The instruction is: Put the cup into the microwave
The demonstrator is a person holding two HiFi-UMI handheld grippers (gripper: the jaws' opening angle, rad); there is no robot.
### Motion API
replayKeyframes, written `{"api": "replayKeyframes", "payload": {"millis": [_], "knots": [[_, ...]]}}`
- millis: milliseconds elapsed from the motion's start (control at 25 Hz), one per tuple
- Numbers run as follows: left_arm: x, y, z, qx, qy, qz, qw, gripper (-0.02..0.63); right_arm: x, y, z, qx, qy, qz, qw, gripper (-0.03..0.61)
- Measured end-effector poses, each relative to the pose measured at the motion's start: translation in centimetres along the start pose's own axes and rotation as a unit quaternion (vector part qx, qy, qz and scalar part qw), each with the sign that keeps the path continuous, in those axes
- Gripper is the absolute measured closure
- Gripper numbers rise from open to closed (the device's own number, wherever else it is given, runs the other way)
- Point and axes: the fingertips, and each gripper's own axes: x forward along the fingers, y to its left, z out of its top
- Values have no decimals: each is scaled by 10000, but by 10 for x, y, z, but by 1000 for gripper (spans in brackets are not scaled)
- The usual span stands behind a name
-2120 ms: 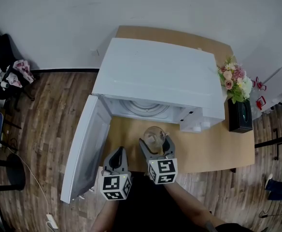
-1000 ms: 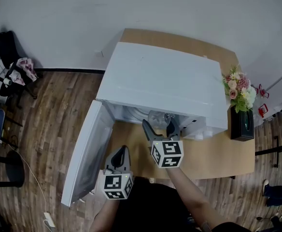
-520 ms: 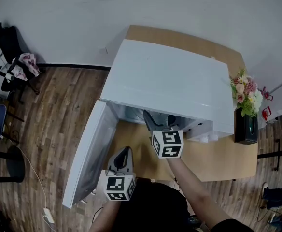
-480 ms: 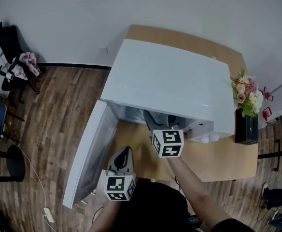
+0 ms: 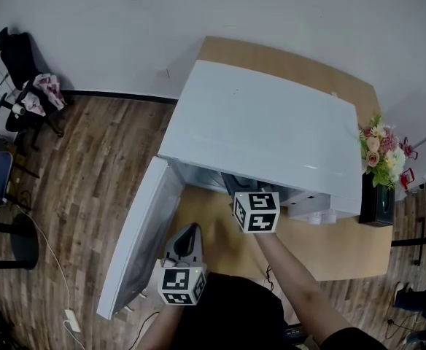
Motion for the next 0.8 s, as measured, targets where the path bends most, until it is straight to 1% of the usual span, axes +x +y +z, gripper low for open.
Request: {"api": "replayKeyframes", "payload": {"millis": [240,800], "knots": [[5,2,-1,-17,56,17,10000,607,6,-4,0,91,110,-37,9999,233],[0,-1,-8,-17,88,-1,10000,607,8,-6,-1,-76,121,-183,9997,235]]}}
